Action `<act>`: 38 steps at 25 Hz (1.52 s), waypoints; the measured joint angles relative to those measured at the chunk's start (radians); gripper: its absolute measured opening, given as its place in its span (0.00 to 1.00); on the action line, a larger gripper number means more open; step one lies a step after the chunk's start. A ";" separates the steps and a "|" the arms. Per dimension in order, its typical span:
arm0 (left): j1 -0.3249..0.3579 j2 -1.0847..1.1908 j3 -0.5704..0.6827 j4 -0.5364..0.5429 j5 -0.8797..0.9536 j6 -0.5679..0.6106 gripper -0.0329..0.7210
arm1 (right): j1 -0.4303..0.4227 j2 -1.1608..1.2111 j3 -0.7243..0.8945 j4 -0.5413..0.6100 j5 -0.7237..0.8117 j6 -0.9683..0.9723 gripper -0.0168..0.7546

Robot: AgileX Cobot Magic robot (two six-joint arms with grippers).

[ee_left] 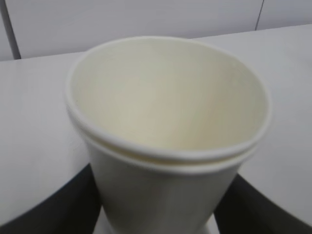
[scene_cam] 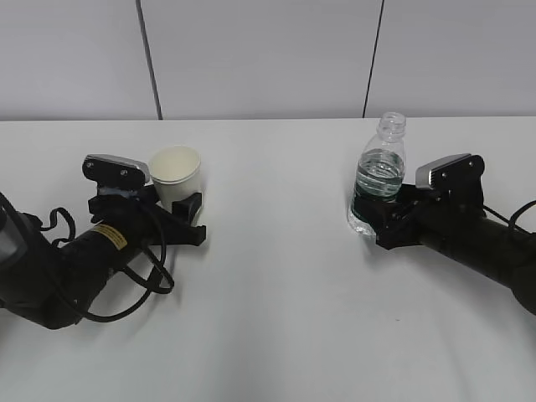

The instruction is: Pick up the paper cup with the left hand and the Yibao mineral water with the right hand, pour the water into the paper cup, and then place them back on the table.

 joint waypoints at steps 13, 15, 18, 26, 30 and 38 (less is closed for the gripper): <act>0.000 -0.040 0.007 0.182 0.000 -0.046 0.60 | 0.000 -0.042 0.000 -0.027 0.015 0.000 0.67; 0.000 -0.040 0.007 0.226 0.000 -0.065 0.60 | 0.000 -0.055 0.000 -0.027 0.015 0.000 0.67; 0.000 -0.044 0.007 0.291 0.000 -0.096 0.60 | 0.000 -0.074 0.000 -0.032 0.015 0.000 0.67; -0.001 -0.050 0.007 0.400 0.000 -0.152 0.60 | 0.000 -0.118 0.000 -0.076 0.033 0.000 0.66; -0.014 -0.050 0.007 0.437 0.000 -0.166 0.60 | 0.000 -0.132 0.000 -0.086 0.059 0.000 0.66; -0.065 -0.050 0.007 0.461 0.000 -0.172 0.60 | 0.000 -0.162 -0.039 -0.114 0.121 -0.016 0.66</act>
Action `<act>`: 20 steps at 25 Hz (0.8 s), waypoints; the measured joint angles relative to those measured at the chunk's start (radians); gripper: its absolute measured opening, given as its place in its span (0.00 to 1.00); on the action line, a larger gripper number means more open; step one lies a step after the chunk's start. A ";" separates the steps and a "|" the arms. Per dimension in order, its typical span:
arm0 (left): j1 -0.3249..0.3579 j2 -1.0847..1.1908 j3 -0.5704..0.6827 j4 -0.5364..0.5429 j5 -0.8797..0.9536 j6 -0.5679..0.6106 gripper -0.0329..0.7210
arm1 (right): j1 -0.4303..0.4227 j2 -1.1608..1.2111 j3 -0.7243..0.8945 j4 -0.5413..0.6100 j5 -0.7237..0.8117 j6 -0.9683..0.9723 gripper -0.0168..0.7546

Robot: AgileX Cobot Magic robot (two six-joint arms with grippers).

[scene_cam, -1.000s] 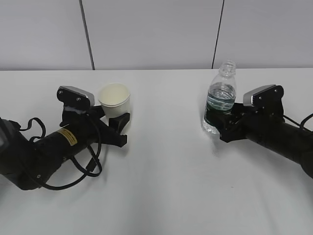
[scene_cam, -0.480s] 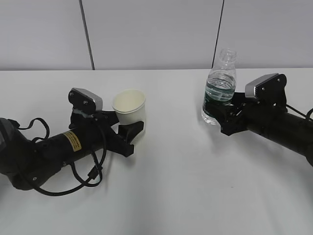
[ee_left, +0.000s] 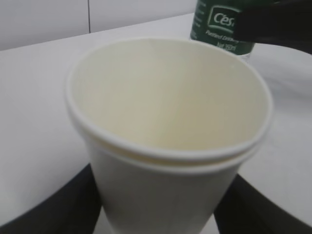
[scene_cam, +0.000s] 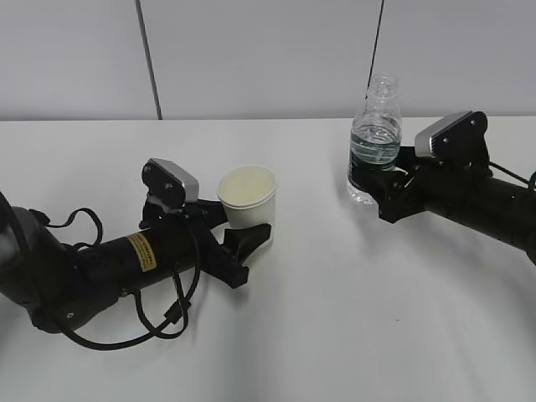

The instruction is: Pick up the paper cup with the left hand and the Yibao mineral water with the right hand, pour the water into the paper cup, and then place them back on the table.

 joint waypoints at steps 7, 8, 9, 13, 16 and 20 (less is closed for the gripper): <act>-0.029 0.000 -0.042 0.029 0.000 -0.012 0.60 | 0.000 0.000 -0.018 -0.032 0.026 -0.051 0.66; -0.033 0.000 -0.049 0.035 0.000 -0.019 0.60 | 0.000 0.000 -0.019 -0.032 0.025 -0.068 0.66; -0.037 0.000 -0.053 0.039 0.000 -0.023 0.60 | 0.000 0.000 -0.020 -0.032 0.026 -0.083 0.66; -0.049 0.000 -0.061 0.055 0.000 -0.029 0.60 | 0.000 0.000 -0.038 -0.034 0.043 -0.120 0.66; -0.052 0.000 -0.061 0.062 0.000 -0.034 0.60 | 0.000 0.000 -0.057 -0.036 0.062 -0.129 0.66; -0.052 0.000 -0.061 0.067 0.000 -0.051 0.60 | 0.000 0.000 -0.079 -0.057 0.064 -0.147 0.66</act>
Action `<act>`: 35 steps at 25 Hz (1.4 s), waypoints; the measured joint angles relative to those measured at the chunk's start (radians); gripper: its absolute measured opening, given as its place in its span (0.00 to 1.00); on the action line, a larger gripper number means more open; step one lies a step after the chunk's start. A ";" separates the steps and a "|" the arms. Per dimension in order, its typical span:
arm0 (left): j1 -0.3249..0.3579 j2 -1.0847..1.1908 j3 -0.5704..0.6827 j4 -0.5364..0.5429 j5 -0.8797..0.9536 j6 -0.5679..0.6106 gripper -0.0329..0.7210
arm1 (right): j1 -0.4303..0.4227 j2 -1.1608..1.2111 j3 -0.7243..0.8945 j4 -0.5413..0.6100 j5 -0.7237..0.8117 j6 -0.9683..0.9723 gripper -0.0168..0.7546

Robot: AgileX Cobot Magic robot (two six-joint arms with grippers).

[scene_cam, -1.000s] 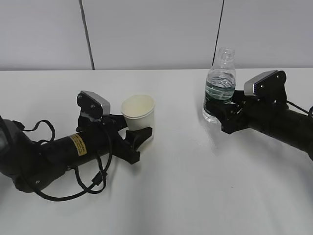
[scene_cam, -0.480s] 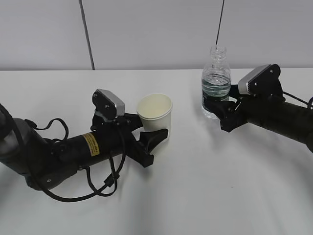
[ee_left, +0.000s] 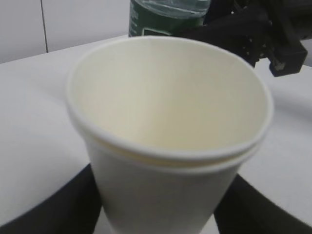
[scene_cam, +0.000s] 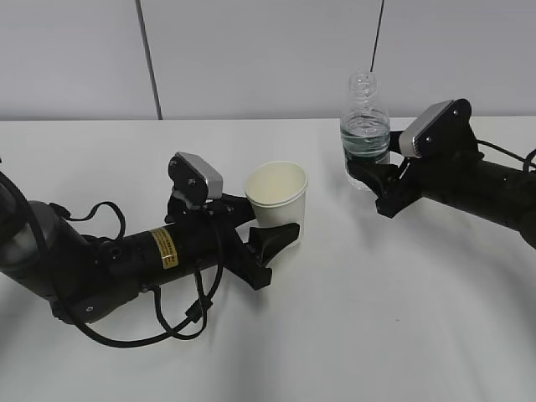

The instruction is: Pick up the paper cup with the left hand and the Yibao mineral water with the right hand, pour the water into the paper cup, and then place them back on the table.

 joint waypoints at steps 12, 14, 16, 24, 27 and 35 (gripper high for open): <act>0.000 0.000 0.000 0.024 0.000 -0.005 0.60 | 0.000 0.000 -0.039 -0.023 0.030 -0.113 0.66; 0.000 0.000 0.000 0.027 0.000 -0.005 0.60 | 0.000 0.000 -0.040 -0.025 0.032 -0.131 0.66; 0.000 0.000 0.000 0.029 0.000 -0.006 0.60 | 0.000 0.000 -0.040 -0.027 0.033 -0.146 0.66; -0.007 0.000 -0.059 0.078 0.057 -0.037 0.60 | 0.000 0.000 -0.046 -0.032 0.037 -0.204 0.66; -0.016 0.000 -0.069 0.081 0.068 -0.040 0.60 | 0.000 0.000 -0.054 -0.038 0.037 -0.225 0.66; -0.018 0.000 -0.081 0.086 0.082 -0.043 0.60 | 0.000 0.000 -0.056 -0.040 0.037 -0.303 0.66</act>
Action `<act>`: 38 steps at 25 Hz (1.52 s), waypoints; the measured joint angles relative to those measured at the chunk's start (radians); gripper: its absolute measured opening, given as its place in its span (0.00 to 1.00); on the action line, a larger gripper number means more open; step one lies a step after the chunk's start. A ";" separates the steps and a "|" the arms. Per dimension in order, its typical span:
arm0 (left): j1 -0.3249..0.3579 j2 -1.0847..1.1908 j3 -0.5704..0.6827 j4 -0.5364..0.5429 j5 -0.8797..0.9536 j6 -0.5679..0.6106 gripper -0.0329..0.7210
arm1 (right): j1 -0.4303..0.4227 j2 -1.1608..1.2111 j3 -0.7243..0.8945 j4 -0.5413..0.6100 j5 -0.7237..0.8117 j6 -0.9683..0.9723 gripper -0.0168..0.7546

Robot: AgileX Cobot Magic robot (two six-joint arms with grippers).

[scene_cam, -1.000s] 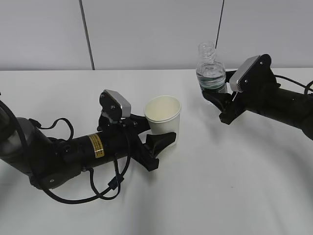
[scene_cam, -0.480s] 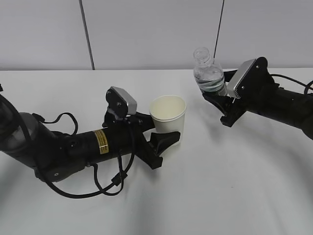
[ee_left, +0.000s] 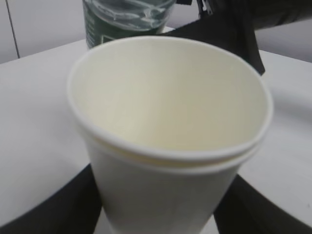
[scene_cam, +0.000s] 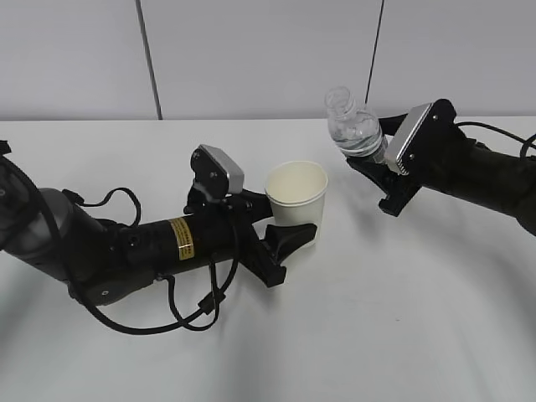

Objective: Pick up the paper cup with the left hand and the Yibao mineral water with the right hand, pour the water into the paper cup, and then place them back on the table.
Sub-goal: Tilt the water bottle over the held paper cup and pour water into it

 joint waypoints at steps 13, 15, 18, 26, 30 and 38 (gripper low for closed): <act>0.000 0.000 -0.018 -0.002 0.002 -0.004 0.59 | 0.000 -0.022 0.000 0.000 -0.002 -0.137 0.66; -0.001 0.000 -0.018 -0.002 0.002 -0.004 0.59 | 0.000 -0.022 0.000 0.000 -0.004 -0.160 0.66; -0.001 0.000 -0.018 -0.002 0.002 -0.005 0.59 | 0.000 -0.022 0.000 0.000 -0.004 -0.188 0.66; -0.001 0.000 -0.018 0.017 0.002 -0.024 0.59 | 0.000 -0.022 0.000 0.011 -0.006 -0.273 0.66; -0.001 0.000 -0.018 0.021 0.002 -0.028 0.59 | 0.000 -0.022 0.000 0.026 -0.006 -0.322 0.66; -0.001 0.000 -0.018 0.035 0.003 -0.038 0.59 | 0.000 -0.022 0.000 0.052 -0.006 -0.423 0.66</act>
